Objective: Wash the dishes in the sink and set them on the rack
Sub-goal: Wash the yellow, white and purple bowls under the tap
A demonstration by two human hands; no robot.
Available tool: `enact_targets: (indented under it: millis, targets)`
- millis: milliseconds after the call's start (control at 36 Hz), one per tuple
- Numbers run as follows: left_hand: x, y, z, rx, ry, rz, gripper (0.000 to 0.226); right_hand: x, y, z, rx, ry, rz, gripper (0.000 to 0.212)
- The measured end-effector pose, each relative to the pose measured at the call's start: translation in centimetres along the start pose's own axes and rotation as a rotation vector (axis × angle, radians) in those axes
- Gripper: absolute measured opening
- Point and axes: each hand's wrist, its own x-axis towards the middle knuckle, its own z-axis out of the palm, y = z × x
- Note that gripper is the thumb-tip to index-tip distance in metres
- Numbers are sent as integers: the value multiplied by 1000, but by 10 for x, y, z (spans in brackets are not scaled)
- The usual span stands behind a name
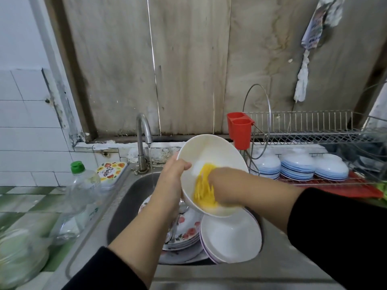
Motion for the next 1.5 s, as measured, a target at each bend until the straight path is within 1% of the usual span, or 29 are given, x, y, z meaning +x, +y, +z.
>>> enact_targets:
  millis: [56, 111, 139, 194, 222, 278, 333, 389, 444, 528, 583, 639, 694, 722, 778, 861, 917, 972, 1028, 1056, 1139, 1194, 1250, 1278, 1333, 1361, 1417, 1472, 1500]
  targets:
    - [0, 0, 2, -30, -14, 5, 39, 8, 5, -3, 206, 244, 103, 34]
    - [3, 3, 4, -43, -42, 8, 48, 11, -3, -5, 491, 454, 61, 31]
    - [4, 5, 4, -41, -59, 12, 55, 9, -11, -9, 603, 466, -16, 29]
    - [5, 9, 2, -76, -76, 6, 61, 1, -26, -10, 702, 267, -179, 27]
    - [5, 11, 0, -84, -64, 5, 56, -2, -31, -9, 637, 99, -210, 25]
    - [4, 10, -6, -45, -32, 38, 37, -6, -25, -8, 227, -140, -237, 27]
    - [6, 7, -9, 37, -37, 106, 22, -5, -9, -16, -175, -131, -165, 32]
    - [10, 11, -9, 81, -15, 164, 13, -4, 4, -23, -413, 44, -80, 35]
    - [12, 21, -8, 80, -31, 201, 17, -3, 11, -27, -457, 125, -109, 40]
    - [15, 31, -9, 82, -75, 213, 62, -7, 17, -27, -379, -147, -165, 64]
    - [18, 30, -8, 87, -92, 199, 71, -14, 20, -30, -382, -318, -196, 81]
    - [18, 33, -4, 111, -120, 167, 63, -18, 32, -35, -351, -379, -207, 94]
    - [19, 38, 0, 129, -136, 153, 30, -22, 48, -41, -388, -306, -247, 100]
    - [22, 41, 2, 117, -134, 125, 15, -24, 54, -42, -459, -154, -302, 100]
    - [26, 48, 3, 109, -136, 87, 17, -23, 66, -43, -634, 170, -367, 94]
    - [34, 57, 5, 33, -122, 117, 19, -15, 68, -29, -527, 423, -412, 74]
    - [37, 55, 10, -22, -70, 114, 18, -15, 49, -22, -397, 427, -403, 63]
    - [35, 43, 18, -150, 8, 132, 26, -19, 22, -22, -91, 330, -280, 46]
    - [31, 24, 24, -216, 59, 193, 58, -18, 2, -20, 195, 357, -183, 22]
    - [28, 18, 27, -146, 59, 210, 76, -17, -2, -18, 273, 366, -176, 14]
    - [21, 13, 22, -14, -39, 51, 103, -20, 14, -9, 196, 204, -270, 5]
    - [26, 21, 11, -44, -116, -72, 86, -21, 38, -15, 13, 118, -320, 8]
    - [31, 29, 5, -52, -174, -148, 46, -13, 60, -17, -306, 176, -455, 42]
    - [35, 29, 4, -59, -160, -171, 35, -12, 60, -18, -423, 178, -460, 51]
    - [34, 22, 10, -135, -58, -124, 29, -12, 45, -19, -407, 149, -349, 54]
    - [32, 16, 17, -178, -8, -69, 38, -12, 34, -19, -277, 168, -289, 52]
    - [28, 3, 26, -175, 46, 55, 76, -16, 13, -17, 55, 238, -191, 39]
    - [24, 4, 24, -94, -15, 63, 103, -19, 9, -14, 199, 243, -183, 30]
    - [25, 11, 21, -72, -86, 24, 104, -19, 13, -14, 201, 226, -211, 28]
